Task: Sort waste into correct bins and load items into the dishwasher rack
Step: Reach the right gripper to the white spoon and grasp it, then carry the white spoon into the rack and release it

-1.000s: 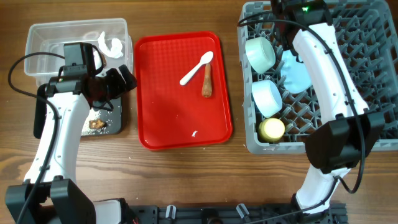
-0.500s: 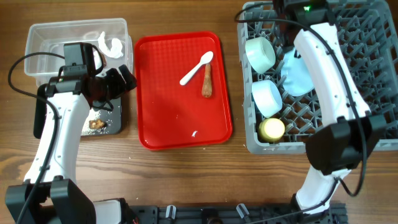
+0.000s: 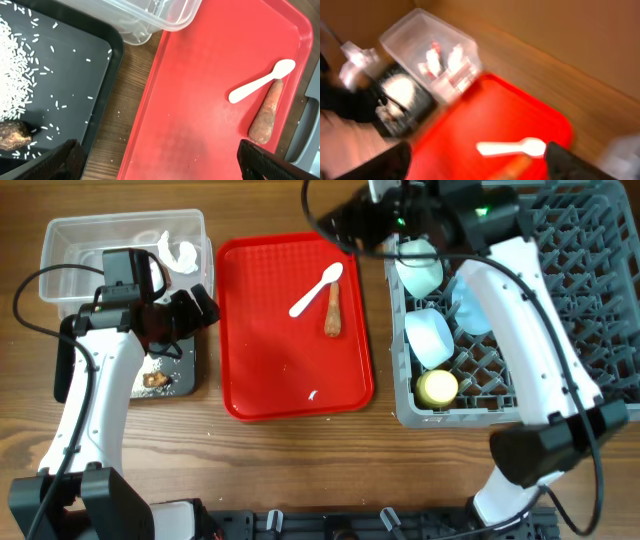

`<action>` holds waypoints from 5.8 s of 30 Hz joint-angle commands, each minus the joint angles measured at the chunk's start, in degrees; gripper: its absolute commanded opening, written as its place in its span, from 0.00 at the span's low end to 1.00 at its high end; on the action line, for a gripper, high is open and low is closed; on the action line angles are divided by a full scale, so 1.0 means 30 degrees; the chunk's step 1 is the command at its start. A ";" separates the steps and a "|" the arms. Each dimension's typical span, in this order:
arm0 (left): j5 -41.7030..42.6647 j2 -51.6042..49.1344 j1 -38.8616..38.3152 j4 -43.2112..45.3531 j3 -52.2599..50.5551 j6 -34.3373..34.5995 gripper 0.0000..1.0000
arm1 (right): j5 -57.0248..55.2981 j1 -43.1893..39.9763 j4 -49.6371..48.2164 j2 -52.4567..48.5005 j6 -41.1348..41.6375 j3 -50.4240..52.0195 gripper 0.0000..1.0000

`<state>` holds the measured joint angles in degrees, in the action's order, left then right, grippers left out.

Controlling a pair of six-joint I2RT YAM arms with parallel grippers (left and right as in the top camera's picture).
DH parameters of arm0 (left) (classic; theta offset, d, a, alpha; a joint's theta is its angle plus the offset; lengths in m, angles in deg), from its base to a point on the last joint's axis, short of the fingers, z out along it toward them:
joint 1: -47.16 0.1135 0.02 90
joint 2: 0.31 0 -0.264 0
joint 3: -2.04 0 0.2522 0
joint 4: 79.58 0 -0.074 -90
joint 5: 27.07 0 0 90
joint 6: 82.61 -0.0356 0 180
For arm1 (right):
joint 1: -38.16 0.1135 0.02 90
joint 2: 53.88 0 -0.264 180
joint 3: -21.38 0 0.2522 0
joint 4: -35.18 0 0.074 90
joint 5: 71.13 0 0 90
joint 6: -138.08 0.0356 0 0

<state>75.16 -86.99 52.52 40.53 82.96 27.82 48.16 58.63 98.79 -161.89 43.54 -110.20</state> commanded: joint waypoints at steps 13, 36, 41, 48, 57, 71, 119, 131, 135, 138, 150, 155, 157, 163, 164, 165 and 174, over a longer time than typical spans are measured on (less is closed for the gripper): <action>-0.0044 0.0211 0.0109 0.0073 0.0335 -0.0036 1.00 | -0.8211 0.3177 -0.1443 -0.7832 1.7741 -0.0182 0.48; -0.0044 0.0211 0.0109 0.0073 0.0335 -0.0036 1.00 | -1.1336 0.3446 -0.1916 -0.9624 1.9693 0.1326 0.48; -0.0044 0.0211 0.0109 0.0073 0.0335 -0.0036 1.00 | -1.1322 0.3446 -0.2208 -1.0098 2.0087 0.1392 0.45; -0.0044 0.0211 0.0109 0.0073 0.0335 -0.0036 1.00 | -1.1111 0.3446 -0.2616 -1.0907 2.1143 0.1392 0.40; -0.0044 0.0211 0.0109 0.0073 0.0335 -0.0036 1.00 | -1.1030 0.3461 -0.2929 -1.1366 2.1216 0.1392 0.22; -0.0044 0.0211 0.0109 0.0073 0.0335 -0.0036 1.00 | -0.9041 0.3461 -0.4095 -1.1409 1.8170 0.1384 0.04; -0.0044 0.0211 0.0109 0.0073 0.0335 -0.0036 1.00 | -1.2539 -1.0156 1.0375 0.1858 2.4298 0.7446 0.04; -0.0044 0.0211 0.0109 0.0073 0.0335 -0.0036 1.00 | -1.1336 -1.0156 0.9398 0.1858 2.2819 0.8568 0.34; -0.0044 0.0211 0.0109 0.0073 0.0335 -0.0036 1.00 | -1.1220 -1.0156 0.9530 0.1858 2.2498 0.8568 0.34; -0.0044 0.0211 0.0109 0.0073 0.0335 -0.0036 1.00 | -1.1140 -1.0156 0.9879 0.1909 2.2484 0.8568 0.34; -0.0044 0.0211 0.0109 0.0073 0.0335 -0.0036 1.00 | -1.1023 -0.9806 1.1030 0.6237 2.0699 0.8561 0.33; -0.0044 0.0211 0.0109 0.0073 0.0335 -0.0036 1.00 | -1.0870 -0.8247 0.9923 0.8306 1.9511 0.8561 0.34; -0.0044 0.0211 0.0109 0.0073 0.0335 -0.0036 1.00 | -1.0870 -0.7249 0.9347 0.8561 1.9511 0.8561 0.39; -0.0044 0.0211 0.0109 0.0073 0.0335 -0.0036 1.00 | -1.0921 -0.3381 0.6390 0.8051 1.7573 0.8568 0.72; -0.0044 0.0211 0.0109 0.0073 0.0335 -0.0036 1.00 | -1.1023 -0.2710 0.5646 0.7927 1.6400 0.8568 0.84; -0.0044 0.0211 0.0109 0.0073 0.0335 -0.0044 1.00 | -1.1198 -0.2076 0.4954 0.7759 1.4994 0.8568 0.92; -0.0073 0.0211 0.0109 0.0189 0.0335 -0.0036 1.00 | -1.2480 0.0131 0.3468 0.7533 0.7278 0.8568 1.00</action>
<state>75.16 -86.99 52.52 40.58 82.96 27.82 13.61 59.04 108.69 -138.92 75.78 -84.54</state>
